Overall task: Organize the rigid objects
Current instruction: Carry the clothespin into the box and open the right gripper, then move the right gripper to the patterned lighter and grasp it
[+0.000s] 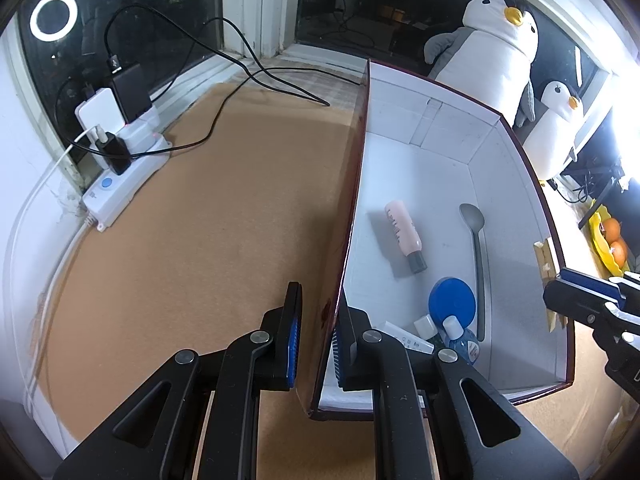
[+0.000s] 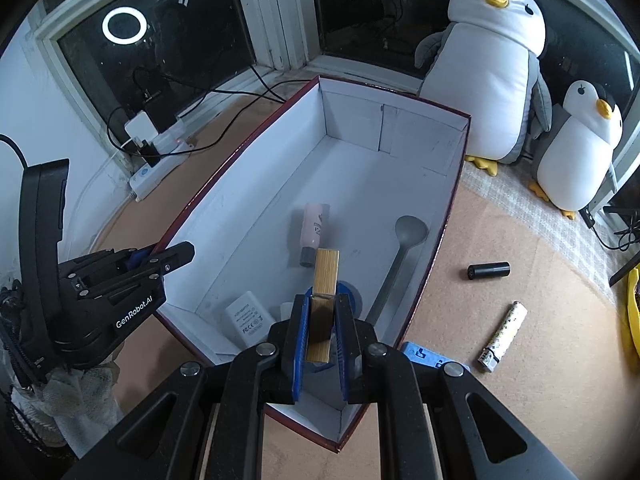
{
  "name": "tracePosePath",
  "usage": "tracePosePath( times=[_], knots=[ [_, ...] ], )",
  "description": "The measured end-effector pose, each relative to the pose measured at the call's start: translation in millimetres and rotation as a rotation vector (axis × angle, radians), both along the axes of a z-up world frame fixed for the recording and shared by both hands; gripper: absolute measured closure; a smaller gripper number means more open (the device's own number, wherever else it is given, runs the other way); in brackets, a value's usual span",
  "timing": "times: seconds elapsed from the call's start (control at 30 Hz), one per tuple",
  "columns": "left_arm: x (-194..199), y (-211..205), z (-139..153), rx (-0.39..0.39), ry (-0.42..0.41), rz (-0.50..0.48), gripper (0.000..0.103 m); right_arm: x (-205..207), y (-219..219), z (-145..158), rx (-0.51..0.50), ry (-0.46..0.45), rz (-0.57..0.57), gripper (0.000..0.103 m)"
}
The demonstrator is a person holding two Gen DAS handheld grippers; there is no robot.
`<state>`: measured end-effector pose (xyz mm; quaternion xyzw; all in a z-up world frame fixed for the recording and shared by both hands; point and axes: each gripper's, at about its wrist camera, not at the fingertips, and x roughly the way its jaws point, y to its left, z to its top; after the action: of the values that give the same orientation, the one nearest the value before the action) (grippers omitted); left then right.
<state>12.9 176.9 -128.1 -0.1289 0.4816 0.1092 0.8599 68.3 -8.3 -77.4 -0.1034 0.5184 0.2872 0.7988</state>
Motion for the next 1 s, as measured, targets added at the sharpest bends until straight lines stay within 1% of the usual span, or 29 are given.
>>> tracePosePath(
  times=[0.13,0.2,0.23,0.27,0.43,0.57,0.8,1.0],
  knots=[
    [1,-1,0,0.003,0.002,0.000,0.091,-1,2,1,0.001,-0.010,0.007,0.090],
    [0,-1,0,0.003,0.003,0.000,0.091,0,1,2,0.010,-0.009,0.008,0.081],
    [0,-1,0,0.004,0.003,0.001,0.091,-1,1,3,0.017,-0.015,0.011,0.073],
    [1,-1,0,0.005,0.004,0.001,0.091,-1,1,4,0.019,-0.020,0.012,0.068],
    [2,-2,-1,0.010,0.009,0.003,0.091,-1,1,8,0.036,-0.024,0.021,0.066],
    [3,-2,0,0.013,0.013,0.003,0.091,0,-3,12,0.056,-0.029,0.015,0.061],
    [5,-3,0,0.021,0.017,0.002,0.091,8,-21,20,0.087,-0.038,-0.022,0.061],
    [9,-6,1,0.032,0.028,-0.001,0.091,20,-44,22,0.104,-0.042,-0.074,0.061]
  ],
)
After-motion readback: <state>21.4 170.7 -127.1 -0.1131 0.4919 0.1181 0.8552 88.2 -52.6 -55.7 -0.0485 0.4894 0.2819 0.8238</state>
